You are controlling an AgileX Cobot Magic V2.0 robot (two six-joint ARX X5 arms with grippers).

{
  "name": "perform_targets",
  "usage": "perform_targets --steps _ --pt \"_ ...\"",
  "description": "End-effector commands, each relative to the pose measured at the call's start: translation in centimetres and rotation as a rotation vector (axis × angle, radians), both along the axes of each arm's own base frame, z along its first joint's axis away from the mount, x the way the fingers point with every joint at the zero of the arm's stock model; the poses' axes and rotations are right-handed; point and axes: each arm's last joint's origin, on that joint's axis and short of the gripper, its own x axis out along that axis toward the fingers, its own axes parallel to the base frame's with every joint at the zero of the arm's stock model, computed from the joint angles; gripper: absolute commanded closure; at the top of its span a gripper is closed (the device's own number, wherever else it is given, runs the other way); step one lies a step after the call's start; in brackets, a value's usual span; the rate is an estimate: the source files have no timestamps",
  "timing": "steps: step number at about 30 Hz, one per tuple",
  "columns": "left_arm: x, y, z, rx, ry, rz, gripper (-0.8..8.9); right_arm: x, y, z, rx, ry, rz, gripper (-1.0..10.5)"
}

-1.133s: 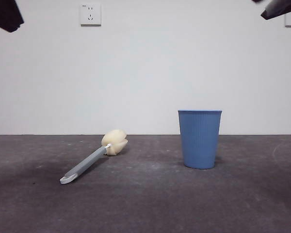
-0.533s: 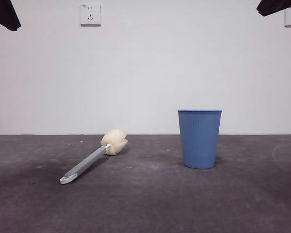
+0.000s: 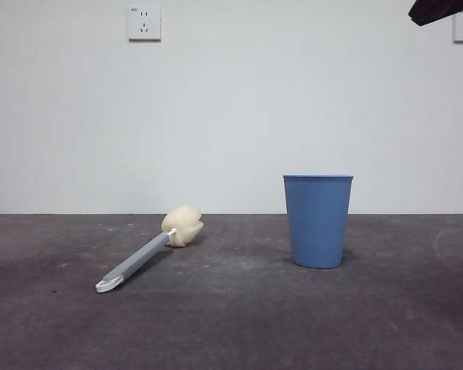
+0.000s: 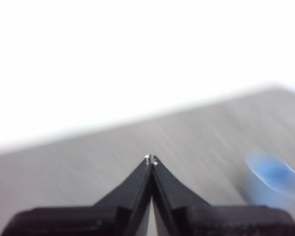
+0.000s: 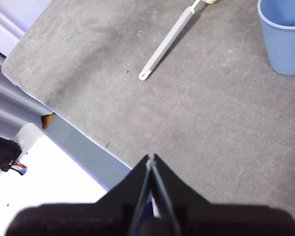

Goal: Pick up the cup brush,pick up the cup,insert the brush into the cup,clean the cup,put the cup brush back,put the cup back to the fixed position on the table

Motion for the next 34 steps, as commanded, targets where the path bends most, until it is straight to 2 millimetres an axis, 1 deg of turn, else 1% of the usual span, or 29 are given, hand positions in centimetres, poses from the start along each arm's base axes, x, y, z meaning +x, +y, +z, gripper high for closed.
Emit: perform_targets --steps 1,3,4,9,12,15,20,28,34 --pt "-0.8 1.1 -2.6 0.023 -0.12 0.107 8.16 0.0 0.0 0.0 0.003 0.004 -0.006 9.5" --pt "-1.3 1.6 -6.1 0.02 -0.163 0.171 8.16 0.0 0.0 0.0 0.003 0.004 -0.006 9.5" --pt "-1.5 1.7 -7.5 0.019 -0.165 0.18 8.16 0.0 0.0 0.0 0.003 0.005 -0.006 9.5" --pt "-1.8 2.0 -13.9 0.0 -0.123 0.205 8.16 0.0 0.0 0.0 0.003 0.004 -0.006 9.5" --pt "-1.8 2.0 -16.9 -0.024 -0.081 0.212 8.16 0.0 0.0 0.0 0.004 0.004 -0.006 9.5" --pt "-1.8 2.0 -19.1 -0.045 -0.05 0.219 8.16 0.0 0.0 0.0 0.004 0.004 -0.006 9.5" --pt "-1.7 2.1 -21.3 -0.069 -0.009 0.233 8.16 0.0 0.0 0.0 0.004 0.004 -0.006 9.5" --pt "-1.9 2.1 -22.6 -0.052 0.129 0.237 8.16 0.0 0.0 0.0 0.003 0.004 -0.006 9.5" --pt "-1.9 2.1 -22.5 -0.052 0.121 0.237 8.16 0.0 0.0 0.0 0.003 0.005 -0.006 9.5"
